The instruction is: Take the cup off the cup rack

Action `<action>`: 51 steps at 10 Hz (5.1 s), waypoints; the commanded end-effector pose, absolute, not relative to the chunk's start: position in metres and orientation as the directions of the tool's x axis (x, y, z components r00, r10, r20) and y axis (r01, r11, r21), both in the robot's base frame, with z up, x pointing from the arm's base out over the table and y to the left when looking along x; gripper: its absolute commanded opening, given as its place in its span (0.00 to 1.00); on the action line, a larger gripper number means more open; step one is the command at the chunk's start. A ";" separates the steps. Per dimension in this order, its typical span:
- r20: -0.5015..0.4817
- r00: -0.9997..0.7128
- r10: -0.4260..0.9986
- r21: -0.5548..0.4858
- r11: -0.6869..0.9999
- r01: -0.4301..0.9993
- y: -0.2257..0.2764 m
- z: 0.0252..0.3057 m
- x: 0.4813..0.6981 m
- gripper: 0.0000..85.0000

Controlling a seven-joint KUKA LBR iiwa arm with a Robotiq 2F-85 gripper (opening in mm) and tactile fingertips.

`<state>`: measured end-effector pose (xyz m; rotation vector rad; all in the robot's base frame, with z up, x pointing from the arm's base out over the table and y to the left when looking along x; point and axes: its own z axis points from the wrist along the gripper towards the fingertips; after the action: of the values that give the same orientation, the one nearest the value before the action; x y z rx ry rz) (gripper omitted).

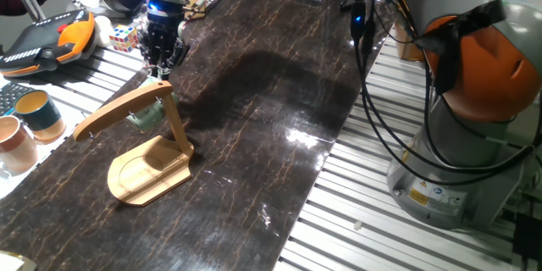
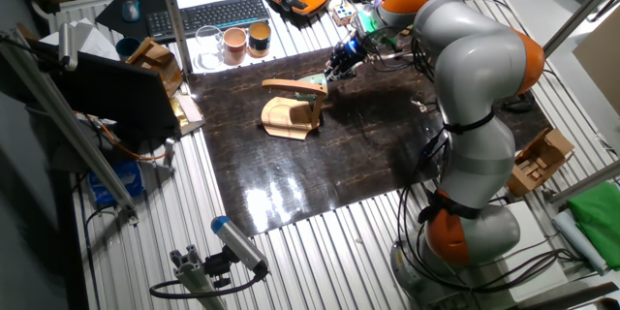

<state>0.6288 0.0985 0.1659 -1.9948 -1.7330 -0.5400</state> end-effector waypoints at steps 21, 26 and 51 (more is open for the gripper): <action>0.587 0.080 0.805 -0.052 -0.061 0.997 0.115 0.163 0.635 0.22; 0.586 0.086 0.806 -0.054 -0.067 0.996 0.114 0.162 0.634 0.01; 0.625 0.175 0.761 -0.045 -0.189 0.981 0.102 0.175 0.623 0.01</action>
<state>0.6223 0.1025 0.1756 -2.0152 -1.6405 -0.6685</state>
